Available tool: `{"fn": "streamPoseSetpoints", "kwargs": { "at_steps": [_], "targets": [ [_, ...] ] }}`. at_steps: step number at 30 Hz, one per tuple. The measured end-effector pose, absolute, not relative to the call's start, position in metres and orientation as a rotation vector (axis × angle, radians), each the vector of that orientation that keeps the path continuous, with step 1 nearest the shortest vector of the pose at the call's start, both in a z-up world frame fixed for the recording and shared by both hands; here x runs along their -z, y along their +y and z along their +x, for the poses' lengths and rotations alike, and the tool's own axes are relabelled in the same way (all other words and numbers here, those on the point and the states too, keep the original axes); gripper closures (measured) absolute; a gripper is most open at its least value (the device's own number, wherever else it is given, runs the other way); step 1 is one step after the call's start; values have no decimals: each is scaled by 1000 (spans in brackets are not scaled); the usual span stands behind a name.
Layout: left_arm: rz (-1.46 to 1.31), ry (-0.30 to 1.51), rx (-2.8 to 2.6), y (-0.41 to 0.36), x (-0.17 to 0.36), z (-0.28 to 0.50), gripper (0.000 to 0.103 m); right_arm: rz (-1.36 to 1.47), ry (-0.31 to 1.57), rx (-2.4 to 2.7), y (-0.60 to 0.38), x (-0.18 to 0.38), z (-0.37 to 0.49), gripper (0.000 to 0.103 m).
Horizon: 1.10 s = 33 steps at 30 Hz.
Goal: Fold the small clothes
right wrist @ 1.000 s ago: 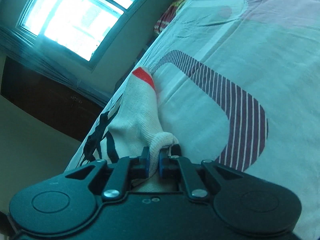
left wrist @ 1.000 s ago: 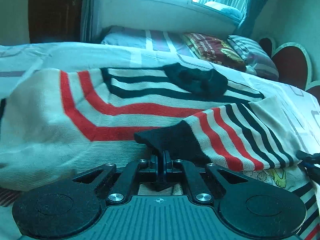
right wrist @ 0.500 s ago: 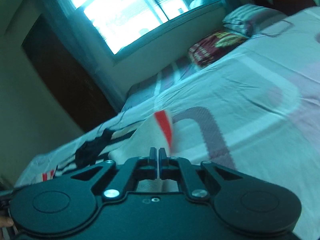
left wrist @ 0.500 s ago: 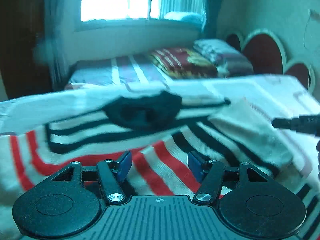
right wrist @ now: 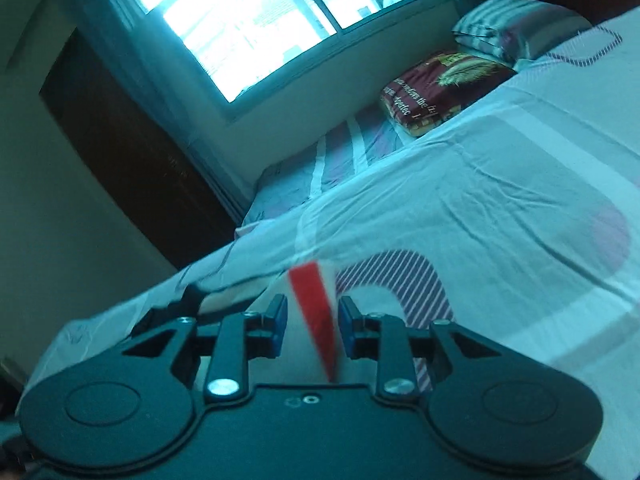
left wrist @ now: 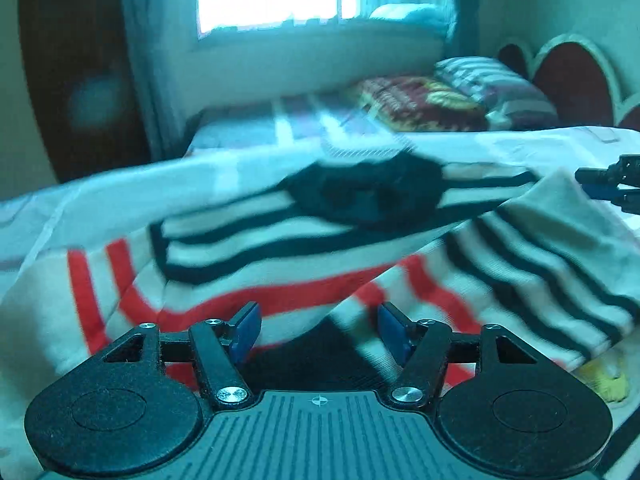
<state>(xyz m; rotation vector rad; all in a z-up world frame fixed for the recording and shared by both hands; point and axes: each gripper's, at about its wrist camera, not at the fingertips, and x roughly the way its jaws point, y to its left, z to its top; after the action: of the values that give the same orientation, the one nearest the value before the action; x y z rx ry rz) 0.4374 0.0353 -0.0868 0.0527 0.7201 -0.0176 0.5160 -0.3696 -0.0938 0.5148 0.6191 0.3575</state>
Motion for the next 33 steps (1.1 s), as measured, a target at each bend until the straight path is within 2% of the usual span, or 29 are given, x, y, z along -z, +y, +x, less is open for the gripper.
{"fn": "streamPoseSetpoints", "kwargs": {
  "at_steps": [2,3,4,6,9,12,13,14,17,20,21,22,24,30,32,33],
  "targets": [
    [-7,722,14,46,91,435,39,528,660,-374,-367,100,527,75],
    [-23,721,10,48,93,434,39,494,669,-386,-362,100,529,90],
    [-28,718,7,49,94,433,39,406,652,-369,-354,96,527,93],
    [-25,716,-2,48,95,431,39,272,639,-317,-344,93,527,94],
    [-23,720,-9,46,97,435,37,233,646,-285,-340,96,530,98],
    [-4,730,-13,47,95,435,37,154,649,-250,-330,90,523,94],
    [8,735,-16,47,93,433,37,149,649,-242,-330,84,517,86],
    [20,736,-23,48,90,429,37,140,631,-244,-330,77,506,84],
    [54,695,-17,46,80,408,37,127,583,-346,-335,59,463,84],
    [80,691,5,37,80,393,37,101,581,-415,-334,54,418,92],
    [100,711,-1,34,84,392,37,65,591,-416,-330,58,407,98],
    [102,726,-14,32,90,392,34,4,623,-404,-323,66,401,100],
    [58,731,-44,38,90,392,29,-63,650,-377,-315,82,396,100],
    [28,661,13,23,71,378,29,9,583,-410,-303,57,383,94],
    [69,730,24,10,86,383,29,-25,662,-417,-292,76,386,94],
    [60,721,19,10,91,383,23,-47,685,-409,-287,87,387,94]
  ]
}}
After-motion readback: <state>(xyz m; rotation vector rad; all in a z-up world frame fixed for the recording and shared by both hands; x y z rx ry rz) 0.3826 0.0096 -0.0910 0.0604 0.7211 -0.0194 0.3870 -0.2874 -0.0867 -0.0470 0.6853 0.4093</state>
